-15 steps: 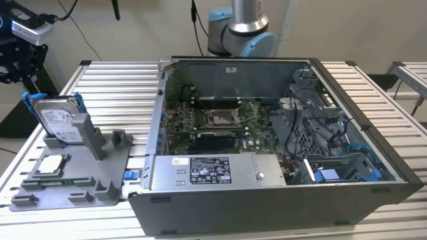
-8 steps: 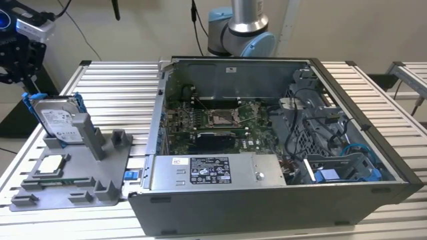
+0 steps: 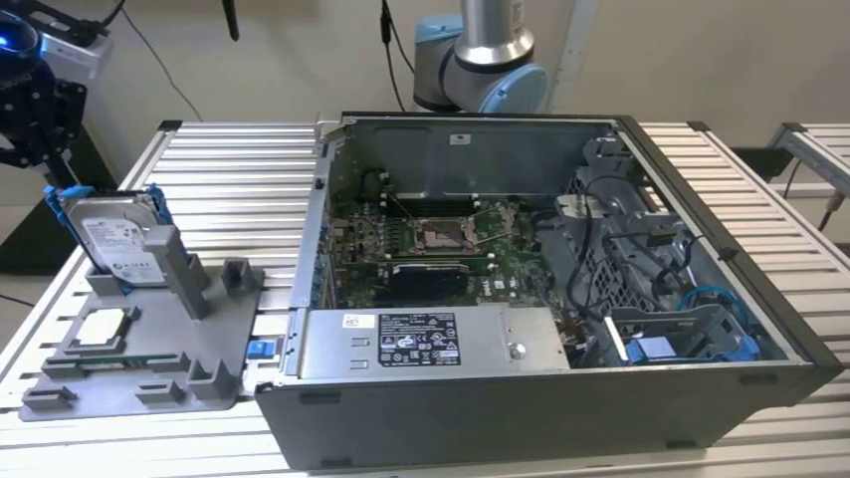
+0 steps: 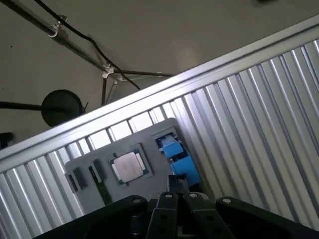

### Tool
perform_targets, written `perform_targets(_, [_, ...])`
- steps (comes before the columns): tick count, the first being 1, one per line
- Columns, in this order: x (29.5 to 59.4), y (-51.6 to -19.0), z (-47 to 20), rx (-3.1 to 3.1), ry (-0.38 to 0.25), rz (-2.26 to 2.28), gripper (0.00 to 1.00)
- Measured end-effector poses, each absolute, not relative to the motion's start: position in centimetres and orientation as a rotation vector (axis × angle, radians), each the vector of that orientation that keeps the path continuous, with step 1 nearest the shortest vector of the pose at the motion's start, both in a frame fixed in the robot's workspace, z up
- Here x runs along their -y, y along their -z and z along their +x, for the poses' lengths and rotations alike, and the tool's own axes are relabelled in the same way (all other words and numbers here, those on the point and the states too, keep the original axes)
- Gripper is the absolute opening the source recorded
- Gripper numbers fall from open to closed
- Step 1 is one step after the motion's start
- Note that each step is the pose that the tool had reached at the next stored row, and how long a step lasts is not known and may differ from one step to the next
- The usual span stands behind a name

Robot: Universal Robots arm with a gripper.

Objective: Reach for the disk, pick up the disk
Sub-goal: 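Pick up the disk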

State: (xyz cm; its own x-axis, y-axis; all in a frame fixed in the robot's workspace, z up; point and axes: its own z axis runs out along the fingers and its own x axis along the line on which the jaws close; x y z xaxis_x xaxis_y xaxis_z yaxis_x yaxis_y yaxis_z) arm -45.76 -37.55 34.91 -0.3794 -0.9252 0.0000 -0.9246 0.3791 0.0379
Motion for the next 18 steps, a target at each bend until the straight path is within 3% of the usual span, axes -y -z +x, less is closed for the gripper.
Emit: perform_targets(18, [37.28,-34.61,-45.76,2.408,0.021,2.013,0.0])
